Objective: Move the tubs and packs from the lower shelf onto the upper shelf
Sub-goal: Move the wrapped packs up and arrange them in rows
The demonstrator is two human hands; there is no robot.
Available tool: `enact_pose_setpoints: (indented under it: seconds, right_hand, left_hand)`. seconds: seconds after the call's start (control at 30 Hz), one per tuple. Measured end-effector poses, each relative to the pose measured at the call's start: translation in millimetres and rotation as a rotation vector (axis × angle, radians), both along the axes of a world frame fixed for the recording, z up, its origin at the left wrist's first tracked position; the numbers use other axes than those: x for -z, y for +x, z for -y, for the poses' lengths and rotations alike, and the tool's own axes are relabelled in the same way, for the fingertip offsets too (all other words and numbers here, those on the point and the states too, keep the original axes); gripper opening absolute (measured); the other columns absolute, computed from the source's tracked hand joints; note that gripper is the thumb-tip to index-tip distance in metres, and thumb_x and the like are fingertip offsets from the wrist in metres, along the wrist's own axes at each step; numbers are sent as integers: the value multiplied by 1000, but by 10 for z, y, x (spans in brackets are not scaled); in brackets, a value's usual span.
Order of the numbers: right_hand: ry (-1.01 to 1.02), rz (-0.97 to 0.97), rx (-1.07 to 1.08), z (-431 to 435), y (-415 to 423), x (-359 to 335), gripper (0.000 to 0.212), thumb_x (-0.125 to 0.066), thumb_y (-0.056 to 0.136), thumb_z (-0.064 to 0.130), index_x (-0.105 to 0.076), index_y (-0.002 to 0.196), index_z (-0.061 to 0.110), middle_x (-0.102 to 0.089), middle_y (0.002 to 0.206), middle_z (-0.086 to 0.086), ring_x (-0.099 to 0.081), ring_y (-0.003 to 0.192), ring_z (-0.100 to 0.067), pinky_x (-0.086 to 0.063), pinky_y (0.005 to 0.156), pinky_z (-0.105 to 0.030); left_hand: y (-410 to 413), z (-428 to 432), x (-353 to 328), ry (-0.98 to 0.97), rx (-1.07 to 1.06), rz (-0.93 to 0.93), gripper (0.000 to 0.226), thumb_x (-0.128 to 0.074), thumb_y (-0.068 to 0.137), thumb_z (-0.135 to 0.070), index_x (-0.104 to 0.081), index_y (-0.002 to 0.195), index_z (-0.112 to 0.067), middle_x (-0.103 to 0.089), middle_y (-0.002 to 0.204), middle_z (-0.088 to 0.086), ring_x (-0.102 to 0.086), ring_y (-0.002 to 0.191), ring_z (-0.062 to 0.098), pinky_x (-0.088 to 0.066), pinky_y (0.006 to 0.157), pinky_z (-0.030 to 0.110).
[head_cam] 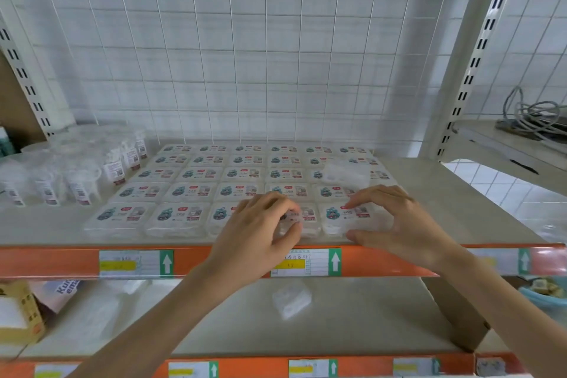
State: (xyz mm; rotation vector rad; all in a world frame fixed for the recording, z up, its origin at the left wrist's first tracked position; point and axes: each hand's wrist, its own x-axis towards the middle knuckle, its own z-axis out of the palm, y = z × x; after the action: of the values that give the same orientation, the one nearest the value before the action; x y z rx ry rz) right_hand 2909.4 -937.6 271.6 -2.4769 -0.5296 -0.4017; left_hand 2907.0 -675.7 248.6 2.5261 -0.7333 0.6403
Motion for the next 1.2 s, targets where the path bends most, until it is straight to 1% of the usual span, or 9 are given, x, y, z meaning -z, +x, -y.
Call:
enact_pose_setpoints:
  seconds: [0.13,0.3,0.4,0.53,0.6,0.7,0.8,1.0,1.2]
  right_hand:
    - [-8,-21,-3,-14,28,9,40,-86,68,34,-67,102,40,-55,116,28,-42,120,-3,-29,109,-26]
    - [-5,-49,-11,-4,60,29,41,-86,65,39,-65,100,45,-55,119,27,-40,124,-4,-29,110,-26]
    - [-11,-45,-25,5,70,62,42,-82,62,53,-64,99,48,-54,121,27,-39,125,-4,-28,110,-27]
    - [22,-28,-46,-6,47,59,42,-64,61,71,-65,97,49,-53,121,28,-40,122,3,-27,105,-19]
    - [82,-1,-37,-12,50,33,36,-61,69,68,-67,96,46,-55,119,27,-42,120,8,-29,101,-15]
    - [143,97,52,4,158,-27,22,-68,81,50,-66,100,39,-58,116,22,-46,117,0,-35,96,-20]
    - [136,58,170,9,335,-102,33,-73,83,37,-60,113,34,-50,124,14,-39,125,-10,-34,101,-27]
    - [36,-105,242,-83,619,-132,44,-73,84,38,-57,123,26,-43,144,-1,-40,133,-23,-32,111,-42]
    - [11,-72,222,-106,662,-116,36,-74,83,30,-61,116,30,-52,133,-3,-49,123,-21,-36,94,-30]
  left_hand:
    - [-4,8,29,-8,-19,35,33,-41,91,-46,-61,107,-24,-59,107,-14,-54,100,6,-36,91,23]
    - [-6,15,38,9,-25,43,33,-41,92,-45,-61,107,-24,-59,109,-15,-54,101,5,-36,91,21]
    - [-8,17,45,18,-39,48,32,-41,92,-45,-61,107,-25,-59,108,-15,-55,99,7,-38,90,23]
    - [-15,20,51,22,-46,64,31,-42,92,-44,-61,107,-24,-59,107,-15,-55,98,7,-38,88,22]
    - [-14,23,52,24,-45,69,31,-42,92,-44,-61,107,-24,-59,108,-15,-55,98,6,-37,88,21]
    - [-13,18,60,23,-50,80,29,-43,92,-44,-61,106,-25,-59,107,-15,-55,97,5,-34,88,19]
    - [-24,14,60,21,-46,87,27,-44,93,-43,-60,106,-26,-59,107,-16,-54,97,3,-34,87,18]
    - [-41,23,38,36,-40,71,30,-41,94,-44,-60,108,-26,-59,109,-15,-55,99,4,-35,88,19]
    - [-47,14,32,38,-35,55,33,-38,94,-45,-59,111,-25,-59,113,-14,-55,102,7,-35,92,20]
